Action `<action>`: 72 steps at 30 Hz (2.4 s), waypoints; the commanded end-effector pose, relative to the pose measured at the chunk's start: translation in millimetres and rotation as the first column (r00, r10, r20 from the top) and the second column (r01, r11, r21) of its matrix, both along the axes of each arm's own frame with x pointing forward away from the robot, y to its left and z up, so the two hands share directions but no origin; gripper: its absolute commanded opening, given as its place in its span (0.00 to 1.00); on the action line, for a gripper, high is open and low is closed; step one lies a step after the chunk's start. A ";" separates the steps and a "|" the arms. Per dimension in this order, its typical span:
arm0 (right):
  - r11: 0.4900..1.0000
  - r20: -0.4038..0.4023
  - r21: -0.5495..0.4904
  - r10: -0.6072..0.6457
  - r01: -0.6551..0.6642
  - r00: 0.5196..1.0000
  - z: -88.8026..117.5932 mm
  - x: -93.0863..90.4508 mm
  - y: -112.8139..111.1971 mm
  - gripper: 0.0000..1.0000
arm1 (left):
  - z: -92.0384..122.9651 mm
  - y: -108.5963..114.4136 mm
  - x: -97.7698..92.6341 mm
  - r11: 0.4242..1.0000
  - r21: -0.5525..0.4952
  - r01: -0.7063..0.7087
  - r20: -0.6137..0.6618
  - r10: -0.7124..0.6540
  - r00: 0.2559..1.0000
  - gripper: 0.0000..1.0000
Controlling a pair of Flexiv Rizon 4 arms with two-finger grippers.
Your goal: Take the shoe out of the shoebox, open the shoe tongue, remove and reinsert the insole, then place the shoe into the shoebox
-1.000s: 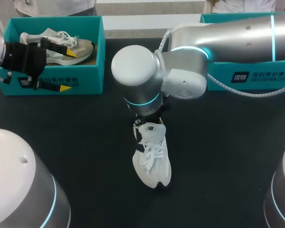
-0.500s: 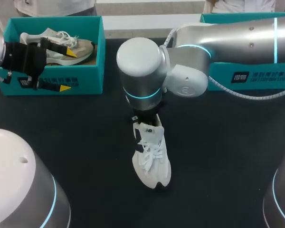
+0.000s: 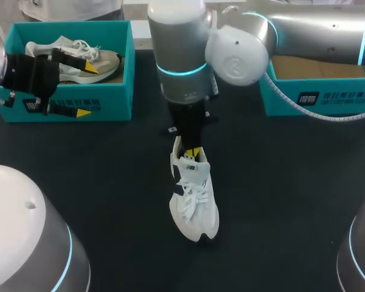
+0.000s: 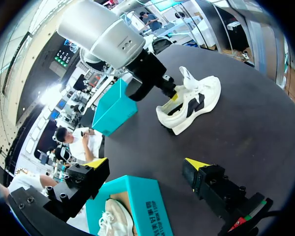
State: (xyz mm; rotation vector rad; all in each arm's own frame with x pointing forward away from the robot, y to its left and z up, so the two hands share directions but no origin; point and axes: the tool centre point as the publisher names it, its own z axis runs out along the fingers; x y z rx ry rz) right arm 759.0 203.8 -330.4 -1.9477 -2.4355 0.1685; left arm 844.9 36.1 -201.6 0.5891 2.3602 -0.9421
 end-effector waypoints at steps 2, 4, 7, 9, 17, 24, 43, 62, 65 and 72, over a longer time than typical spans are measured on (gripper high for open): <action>1.000 -0.017 -0.008 0.000 -0.001 1.000 -3.2 3.2 4.2 0.00 | 0.3 0.3 -0.8 1.000 0.003 -0.001 0.000 0.001 1.000 1.00; 1.000 -0.017 -0.008 0.000 -0.001 1.000 -3.2 3.2 4.2 0.00 | 0.3 0.3 -0.8 1.000 0.003 -0.001 0.000 0.001 1.000 1.00; 0.999 -0.048 0.004 -0.033 0.033 0.998 -2.2 -3.7 7.1 0.00 | 0.3 0.3 -0.8 1.000 0.003 -0.001 0.000 0.001 1.000 1.00; 0.999 -0.074 -0.024 -0.042 0.040 0.996 -1.4 -10.1 7.0 0.00 | 0.3 0.3 -0.8 1.000 0.003 -0.001 0.000 0.001 1.000 1.00; 0.996 -0.123 -0.051 -0.073 0.067 0.990 -9.3 -25.9 -0.9 0.05 | 0.3 0.3 -0.8 1.000 0.003 -0.001 0.000 0.001 1.000 1.00; 0.996 -0.184 -0.036 -0.082 0.077 0.979 -14.4 -36.1 -0.9 1.00 | 0.3 0.3 -0.8 1.000 0.003 -0.001 0.000 0.001 1.000 1.00; 0.999 -0.154 0.021 0.032 -0.029 0.988 -18.0 -33.8 5.2 1.00 | 0.3 0.3 -0.8 1.000 0.003 -0.001 0.000 0.001 1.000 1.00; 0.999 -0.167 0.036 0.026 -0.020 0.986 -19.5 -32.0 4.1 1.00 | 0.3 0.3 -0.8 1.000 0.003 -0.001 0.000 0.001 1.000 1.00; 1.000 -0.178 0.016 0.024 -0.021 0.984 -14.9 -34.1 2.3 1.00 | 0.3 0.3 -0.8 1.000 0.003 -0.001 0.000 0.001 1.000 1.00; 1.000 -0.171 -0.021 -0.005 0.001 0.985 -1.2 -40.6 -5.6 1.00 | 0.3 0.3 -0.8 1.000 0.003 -0.001 0.000 0.001 1.000 1.00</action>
